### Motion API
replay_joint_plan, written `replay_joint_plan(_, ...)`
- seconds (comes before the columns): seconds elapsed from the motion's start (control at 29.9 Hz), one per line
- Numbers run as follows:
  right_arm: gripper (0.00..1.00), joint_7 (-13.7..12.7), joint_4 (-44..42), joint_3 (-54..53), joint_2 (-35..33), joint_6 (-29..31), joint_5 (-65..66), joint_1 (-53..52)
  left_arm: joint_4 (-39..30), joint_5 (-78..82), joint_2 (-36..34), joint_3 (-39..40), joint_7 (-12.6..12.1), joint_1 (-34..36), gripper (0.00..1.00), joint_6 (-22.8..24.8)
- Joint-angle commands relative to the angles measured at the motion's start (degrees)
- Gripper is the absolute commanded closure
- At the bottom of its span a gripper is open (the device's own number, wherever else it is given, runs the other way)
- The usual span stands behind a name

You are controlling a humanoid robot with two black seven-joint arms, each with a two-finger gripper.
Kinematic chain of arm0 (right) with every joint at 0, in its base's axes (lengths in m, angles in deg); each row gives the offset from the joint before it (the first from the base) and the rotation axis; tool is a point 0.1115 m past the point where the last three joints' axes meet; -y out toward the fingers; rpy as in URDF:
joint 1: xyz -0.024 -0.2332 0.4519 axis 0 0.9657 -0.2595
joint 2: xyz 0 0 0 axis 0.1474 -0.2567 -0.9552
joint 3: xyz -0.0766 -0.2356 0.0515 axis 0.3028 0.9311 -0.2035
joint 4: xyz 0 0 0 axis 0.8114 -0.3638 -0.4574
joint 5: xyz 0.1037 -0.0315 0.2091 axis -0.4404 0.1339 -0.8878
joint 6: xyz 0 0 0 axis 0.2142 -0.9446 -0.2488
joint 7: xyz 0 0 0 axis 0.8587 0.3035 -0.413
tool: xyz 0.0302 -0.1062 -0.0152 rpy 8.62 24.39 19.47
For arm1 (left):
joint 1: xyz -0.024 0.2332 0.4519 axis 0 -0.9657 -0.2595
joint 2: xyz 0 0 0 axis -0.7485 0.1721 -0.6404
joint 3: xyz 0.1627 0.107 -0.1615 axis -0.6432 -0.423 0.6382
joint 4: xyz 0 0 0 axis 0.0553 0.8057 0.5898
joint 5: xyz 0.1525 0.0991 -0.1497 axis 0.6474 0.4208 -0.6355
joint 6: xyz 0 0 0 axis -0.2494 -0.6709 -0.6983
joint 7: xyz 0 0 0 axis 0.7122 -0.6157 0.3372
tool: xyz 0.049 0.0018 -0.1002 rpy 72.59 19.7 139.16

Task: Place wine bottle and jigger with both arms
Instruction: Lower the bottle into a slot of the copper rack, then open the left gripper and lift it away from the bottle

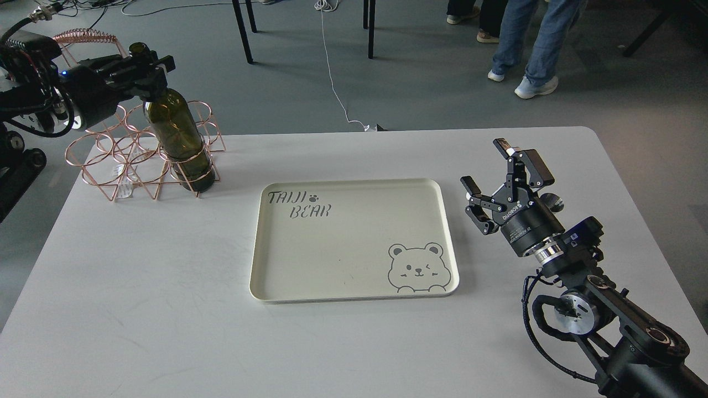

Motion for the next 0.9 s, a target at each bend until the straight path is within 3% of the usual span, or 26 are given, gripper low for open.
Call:
replay_joint_plan(0.0,0.01,0.0,0.0,0.0,0.0,0.0,-0.1,0.0,0.6,0.0,0.0,0.1,0.0,0.1,0.66,0.0)
replay_joint_plan(0.07,0.01,0.0,0.0,0.0,0.0,0.0,0.0,0.0,1.2,0.0,-0.1,0.1,0.0,0.2,0.62,0.0)
replay_joint_plan(0.23,0.01,0.0,0.0,0.1,0.0,0.0,0.0,0.0,1.3,0.0,-0.2,0.1,0.0,0.3,0.28,0.0)
replay_joint_plan(0.3,0.01,0.0,0.0,0.0,0.0,0.0,0.0,0.0,1.3,0.0,-0.1,0.1,0.0,0.4,0.2,-0.1)
replay_joint_plan(0.57,0.01,0.0,0.0,0.1,0.0,0.0,0.0,0.0,1.2,-0.3,-0.2,0.2,0.0,0.8,0.03,-0.1)
replay_joint_plan(0.87,0.01,0.0,0.0,0.1,0.0,0.0,0.0,0.1,-2.9,-4.7,-3.4,0.3,0.0,6.3,0.02,0.2)
